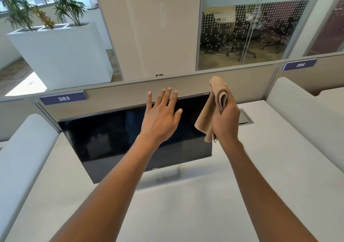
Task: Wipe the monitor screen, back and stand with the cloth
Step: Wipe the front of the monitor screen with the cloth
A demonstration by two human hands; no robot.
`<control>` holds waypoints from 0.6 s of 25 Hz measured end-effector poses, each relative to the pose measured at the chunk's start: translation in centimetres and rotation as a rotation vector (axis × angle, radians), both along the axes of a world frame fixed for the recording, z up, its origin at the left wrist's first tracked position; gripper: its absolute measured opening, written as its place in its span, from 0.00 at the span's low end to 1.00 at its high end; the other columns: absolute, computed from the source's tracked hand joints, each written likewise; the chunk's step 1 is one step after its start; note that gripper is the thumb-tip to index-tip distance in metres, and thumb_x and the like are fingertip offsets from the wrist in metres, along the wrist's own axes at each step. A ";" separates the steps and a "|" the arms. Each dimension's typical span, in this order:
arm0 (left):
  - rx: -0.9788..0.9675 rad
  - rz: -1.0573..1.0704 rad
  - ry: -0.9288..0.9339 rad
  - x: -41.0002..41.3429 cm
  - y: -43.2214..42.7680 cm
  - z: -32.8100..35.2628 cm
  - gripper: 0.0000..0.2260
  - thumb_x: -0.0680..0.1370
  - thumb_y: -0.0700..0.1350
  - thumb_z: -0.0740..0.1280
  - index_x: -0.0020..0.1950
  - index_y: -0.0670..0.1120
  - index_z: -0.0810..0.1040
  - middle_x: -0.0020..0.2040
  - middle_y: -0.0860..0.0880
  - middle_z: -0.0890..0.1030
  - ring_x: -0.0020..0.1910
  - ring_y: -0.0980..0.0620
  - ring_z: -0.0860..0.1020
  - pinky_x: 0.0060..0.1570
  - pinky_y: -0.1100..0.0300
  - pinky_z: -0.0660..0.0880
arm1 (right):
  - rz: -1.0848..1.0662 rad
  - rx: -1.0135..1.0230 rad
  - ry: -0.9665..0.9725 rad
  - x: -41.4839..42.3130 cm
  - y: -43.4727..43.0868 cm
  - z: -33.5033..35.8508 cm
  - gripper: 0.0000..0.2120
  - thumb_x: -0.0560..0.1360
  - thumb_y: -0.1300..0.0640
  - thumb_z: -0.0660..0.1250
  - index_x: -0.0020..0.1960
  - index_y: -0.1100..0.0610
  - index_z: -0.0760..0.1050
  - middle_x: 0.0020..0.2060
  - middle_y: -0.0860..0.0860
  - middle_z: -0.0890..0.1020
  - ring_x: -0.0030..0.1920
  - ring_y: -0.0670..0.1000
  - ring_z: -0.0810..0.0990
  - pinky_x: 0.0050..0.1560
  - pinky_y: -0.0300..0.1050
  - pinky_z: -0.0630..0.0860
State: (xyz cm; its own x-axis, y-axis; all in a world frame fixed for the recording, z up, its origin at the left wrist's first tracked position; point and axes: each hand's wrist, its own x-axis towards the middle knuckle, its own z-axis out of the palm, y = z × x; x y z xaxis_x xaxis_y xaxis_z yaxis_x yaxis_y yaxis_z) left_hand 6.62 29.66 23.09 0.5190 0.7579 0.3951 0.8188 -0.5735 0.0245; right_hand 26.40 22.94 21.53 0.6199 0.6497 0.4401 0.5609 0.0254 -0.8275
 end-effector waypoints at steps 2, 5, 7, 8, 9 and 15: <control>0.005 -0.012 0.008 2.0 -0.2 -0.3 0.30 0.87 0.59 0.47 0.86 0.47 0.52 0.86 0.46 0.54 0.85 0.48 0.49 0.82 0.40 0.41 | 0.003 -0.018 0.067 0.8 -0.5 -1.0 0.26 0.85 0.62 0.62 0.81 0.51 0.65 0.74 0.50 0.76 0.72 0.53 0.75 0.74 0.48 0.71; 0.016 0.003 0.001 3.4 -0.2 -0.8 0.30 0.86 0.59 0.48 0.86 0.45 0.54 0.85 0.46 0.56 0.85 0.48 0.51 0.83 0.43 0.44 | 0.009 -0.008 0.104 1.6 -1.3 -2.2 0.27 0.84 0.63 0.63 0.81 0.52 0.65 0.75 0.51 0.74 0.74 0.53 0.73 0.76 0.53 0.71; 0.031 0.015 -0.013 3.6 -0.2 -1.0 0.30 0.86 0.58 0.50 0.85 0.45 0.57 0.84 0.46 0.61 0.84 0.47 0.57 0.83 0.45 0.49 | 0.014 -0.017 0.075 1.4 -1.5 -2.5 0.28 0.83 0.62 0.64 0.82 0.52 0.64 0.74 0.52 0.76 0.72 0.52 0.75 0.74 0.50 0.72; 0.041 0.019 -0.013 3.5 -0.2 -1.0 0.29 0.86 0.58 0.51 0.84 0.45 0.59 0.83 0.47 0.63 0.83 0.47 0.60 0.82 0.45 0.52 | 0.036 -0.025 0.065 1.2 -1.4 -2.6 0.27 0.83 0.61 0.65 0.81 0.53 0.65 0.72 0.52 0.78 0.69 0.52 0.77 0.71 0.48 0.74; 0.051 0.020 -0.011 3.5 -0.2 -1.1 0.29 0.86 0.58 0.52 0.84 0.46 0.60 0.82 0.47 0.65 0.81 0.47 0.62 0.82 0.45 0.53 | 0.067 -0.037 0.075 0.9 -1.3 -2.8 0.24 0.84 0.61 0.65 0.79 0.55 0.68 0.68 0.53 0.81 0.65 0.52 0.80 0.68 0.48 0.77; 0.036 0.001 -0.022 3.9 -0.3 -1.1 0.27 0.85 0.58 0.54 0.82 0.47 0.63 0.80 0.48 0.68 0.80 0.48 0.64 0.82 0.47 0.52 | 0.130 -0.199 0.251 0.9 -2.0 -5.6 0.11 0.85 0.62 0.63 0.65 0.64 0.77 0.50 0.54 0.82 0.45 0.52 0.81 0.39 0.25 0.73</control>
State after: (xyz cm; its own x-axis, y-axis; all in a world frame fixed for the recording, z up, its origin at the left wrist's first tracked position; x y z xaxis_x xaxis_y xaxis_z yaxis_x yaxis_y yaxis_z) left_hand 10.47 29.32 22.03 0.5094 0.7434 0.4333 0.8188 -0.5737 0.0217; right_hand 27.27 20.91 15.89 0.5990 0.7883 0.1410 0.3419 -0.0925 -0.9352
